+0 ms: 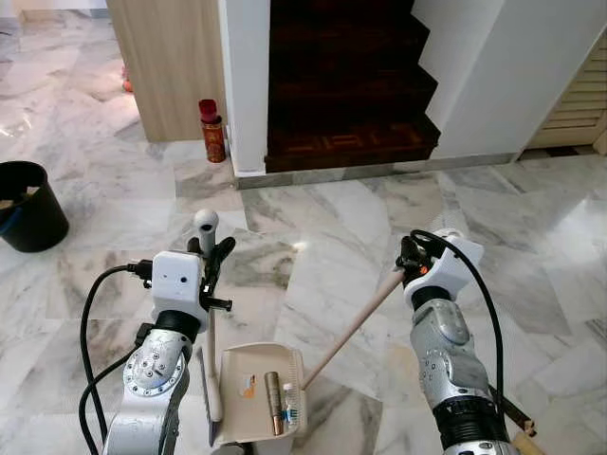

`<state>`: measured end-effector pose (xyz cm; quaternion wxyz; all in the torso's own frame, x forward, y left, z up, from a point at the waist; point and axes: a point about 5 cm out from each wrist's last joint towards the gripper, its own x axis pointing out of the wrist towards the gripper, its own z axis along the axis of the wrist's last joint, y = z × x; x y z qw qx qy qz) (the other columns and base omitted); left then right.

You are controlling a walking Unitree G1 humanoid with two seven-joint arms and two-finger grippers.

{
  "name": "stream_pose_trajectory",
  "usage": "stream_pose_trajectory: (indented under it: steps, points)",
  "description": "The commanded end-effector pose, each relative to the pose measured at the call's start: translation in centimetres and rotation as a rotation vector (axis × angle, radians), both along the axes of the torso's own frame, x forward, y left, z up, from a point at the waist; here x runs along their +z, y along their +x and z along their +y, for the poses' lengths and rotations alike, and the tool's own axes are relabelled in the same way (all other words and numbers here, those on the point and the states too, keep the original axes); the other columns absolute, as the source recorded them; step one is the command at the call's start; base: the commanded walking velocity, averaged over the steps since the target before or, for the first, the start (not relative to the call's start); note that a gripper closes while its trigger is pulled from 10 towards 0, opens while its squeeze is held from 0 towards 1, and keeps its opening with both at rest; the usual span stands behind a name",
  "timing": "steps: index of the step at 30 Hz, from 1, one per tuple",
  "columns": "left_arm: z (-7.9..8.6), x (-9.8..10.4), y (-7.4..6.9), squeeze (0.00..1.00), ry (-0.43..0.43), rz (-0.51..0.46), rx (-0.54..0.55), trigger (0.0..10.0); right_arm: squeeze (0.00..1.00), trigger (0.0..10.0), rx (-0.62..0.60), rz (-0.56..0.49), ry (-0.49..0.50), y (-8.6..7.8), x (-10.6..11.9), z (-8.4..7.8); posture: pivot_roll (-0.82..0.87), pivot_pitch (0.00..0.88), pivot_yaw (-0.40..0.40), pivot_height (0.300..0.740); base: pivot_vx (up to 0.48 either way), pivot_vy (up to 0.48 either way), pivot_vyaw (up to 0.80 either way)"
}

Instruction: Sweep floor

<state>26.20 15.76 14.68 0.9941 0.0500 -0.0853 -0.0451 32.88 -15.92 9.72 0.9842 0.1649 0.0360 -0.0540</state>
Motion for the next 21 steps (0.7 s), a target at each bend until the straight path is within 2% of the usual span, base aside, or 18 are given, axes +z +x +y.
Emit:
stream_pose_trajectory:
  steps: [1, 13, 21]
  points:
    - [-0.2, 0.9, 0.2, 0.00, -0.018, -0.044, -0.005, 10.0, 0.00, 10.0, -0.022, -0.080, 0.043, 0.3, 1.7, -0.2, 0.09, 0.067, -0.071, 0.740, 0.000, 0.330, 0.00]
    - [0.7, 0.8, 0.1, 0.00, -0.013, -0.043, 0.031, 10.0, 0.00, 10.0, -0.006, -0.058, 0.009, 0.4, 1.5, 0.0, 0.10, 0.085, -0.073, 0.740, 0.000, 0.354, 0.00]
    - [0.8, 0.7, 0.1, 0.00, -0.017, -0.038, 0.040, 10.0, 0.00, 10.0, 0.019, -0.064, 0.040, 0.6, 1.8, 0.3, 0.10, 0.091, -0.077, 0.740, 0.000, 0.371, 0.00]
